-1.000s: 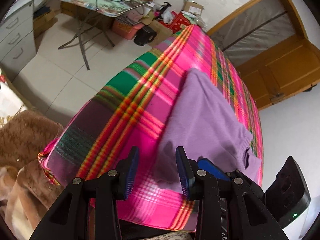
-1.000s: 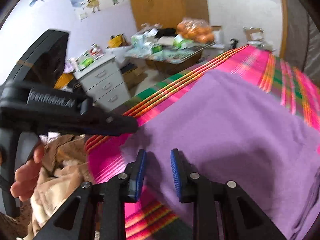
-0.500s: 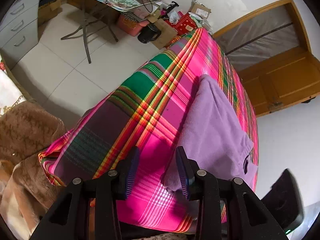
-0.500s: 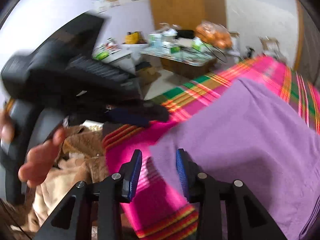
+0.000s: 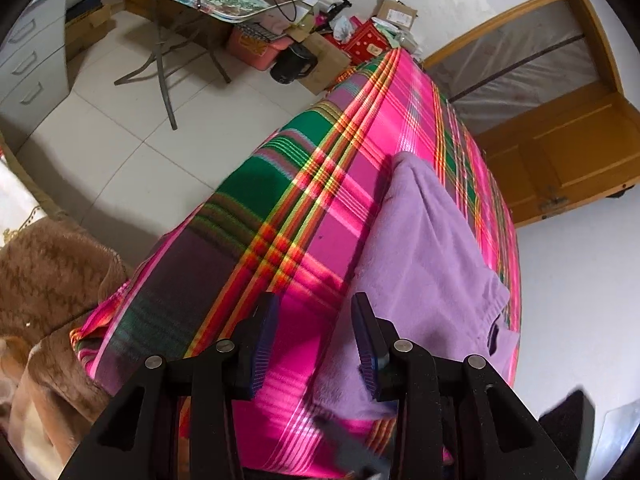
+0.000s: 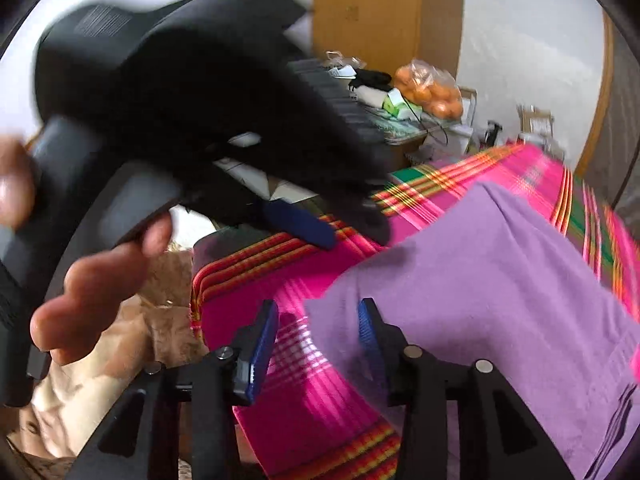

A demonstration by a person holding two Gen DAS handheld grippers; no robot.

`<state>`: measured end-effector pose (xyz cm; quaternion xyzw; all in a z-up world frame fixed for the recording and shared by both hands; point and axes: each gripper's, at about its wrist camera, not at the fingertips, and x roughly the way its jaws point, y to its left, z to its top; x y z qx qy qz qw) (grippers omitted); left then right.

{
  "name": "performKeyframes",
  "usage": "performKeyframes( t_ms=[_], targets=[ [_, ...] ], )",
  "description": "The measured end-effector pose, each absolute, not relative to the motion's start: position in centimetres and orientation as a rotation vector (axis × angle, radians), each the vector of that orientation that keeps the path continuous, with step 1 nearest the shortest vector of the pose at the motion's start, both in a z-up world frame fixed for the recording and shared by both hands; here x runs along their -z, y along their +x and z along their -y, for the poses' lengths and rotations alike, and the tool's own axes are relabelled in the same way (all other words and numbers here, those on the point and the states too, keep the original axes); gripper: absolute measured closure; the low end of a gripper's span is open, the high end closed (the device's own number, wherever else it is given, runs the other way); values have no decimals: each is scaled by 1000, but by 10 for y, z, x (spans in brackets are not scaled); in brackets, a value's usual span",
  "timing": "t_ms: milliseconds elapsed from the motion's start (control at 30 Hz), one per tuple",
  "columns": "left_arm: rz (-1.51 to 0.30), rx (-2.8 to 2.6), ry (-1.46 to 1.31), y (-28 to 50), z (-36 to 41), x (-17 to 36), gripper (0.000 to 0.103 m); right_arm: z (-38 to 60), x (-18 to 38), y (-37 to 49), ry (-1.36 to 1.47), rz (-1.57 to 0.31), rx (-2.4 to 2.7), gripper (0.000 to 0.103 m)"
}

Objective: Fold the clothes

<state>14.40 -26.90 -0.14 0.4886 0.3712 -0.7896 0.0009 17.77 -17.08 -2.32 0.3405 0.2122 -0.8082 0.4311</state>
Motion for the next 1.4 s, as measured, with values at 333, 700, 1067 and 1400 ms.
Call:
performKeyframes(
  t_ms=[333, 700, 1067, 1400],
  targets=[
    [-1136, 2548, 1576, 113, 257, -3, 63, 178, 30, 178, 822, -585, 2120, 75],
    [-1159, 2610, 1658, 43, 256, -4, 60, 170, 28, 175, 829, -497, 2106, 91],
    [-1246, 2573, 1798, -3, 244, 7, 60, 150, 7, 180, 781, -339, 2087, 91],
    [-1224, 2609, 1801, -1, 227, -13, 76, 104, -27, 185, 689, -162, 2123, 91]
  ],
)
